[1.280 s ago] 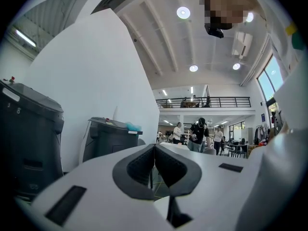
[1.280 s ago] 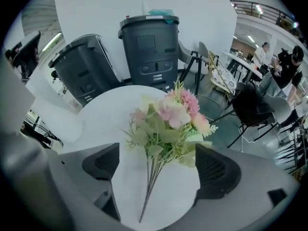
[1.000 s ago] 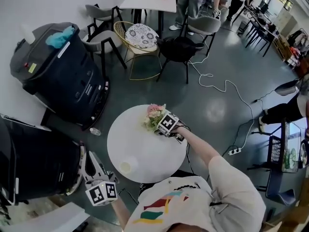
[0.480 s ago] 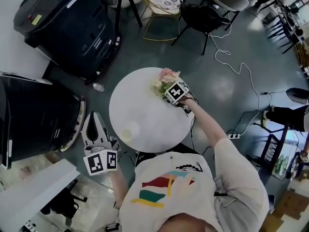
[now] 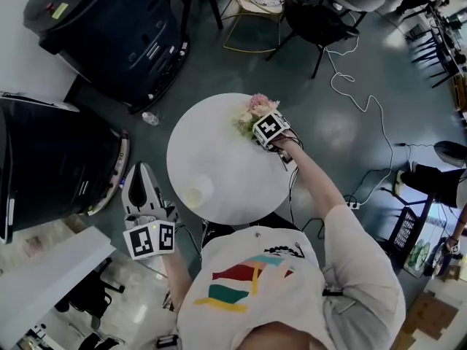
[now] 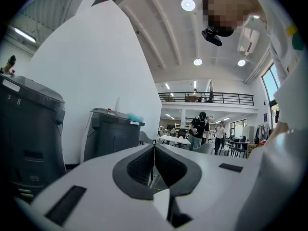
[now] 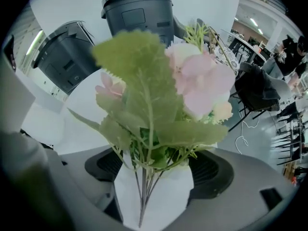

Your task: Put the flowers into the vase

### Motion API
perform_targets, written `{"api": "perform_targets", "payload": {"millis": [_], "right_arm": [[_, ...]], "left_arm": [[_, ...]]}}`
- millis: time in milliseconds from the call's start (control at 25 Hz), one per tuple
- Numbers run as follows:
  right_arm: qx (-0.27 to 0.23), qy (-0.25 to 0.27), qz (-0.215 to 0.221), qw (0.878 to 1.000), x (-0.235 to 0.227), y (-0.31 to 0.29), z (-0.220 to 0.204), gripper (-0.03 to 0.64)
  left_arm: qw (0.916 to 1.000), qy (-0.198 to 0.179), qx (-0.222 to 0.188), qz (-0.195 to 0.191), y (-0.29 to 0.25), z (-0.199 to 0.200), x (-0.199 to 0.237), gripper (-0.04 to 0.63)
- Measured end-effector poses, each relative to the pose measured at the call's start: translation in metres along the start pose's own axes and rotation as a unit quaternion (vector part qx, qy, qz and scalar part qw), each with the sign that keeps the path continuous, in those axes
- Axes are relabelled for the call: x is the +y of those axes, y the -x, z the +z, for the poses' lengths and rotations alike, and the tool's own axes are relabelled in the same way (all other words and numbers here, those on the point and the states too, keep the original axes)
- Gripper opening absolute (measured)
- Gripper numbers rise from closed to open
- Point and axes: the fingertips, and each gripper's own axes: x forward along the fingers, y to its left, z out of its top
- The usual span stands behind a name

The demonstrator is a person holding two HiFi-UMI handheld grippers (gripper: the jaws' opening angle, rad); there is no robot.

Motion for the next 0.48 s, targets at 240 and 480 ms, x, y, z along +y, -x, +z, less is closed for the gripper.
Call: {"api": "perform_targets", "payload": {"millis": [240, 480], "right_arm": [[0.034, -0.013, -0.004, 0.999, 0.0055, 0.0036, 0.0066, 0.242], [0.016, -0.009, -0.014, 1.000, 0.0083, 0.0057, 0.0095, 0.184]], "left_arm": [[1.0000, -0.001, 0.000, -0.003, 0.0031, 0.0035, 0.0014, 0.008], [1.0000, -0.002, -0.002, -0.005, 0.0087, 0.0059, 0.0037, 0.008]]}}
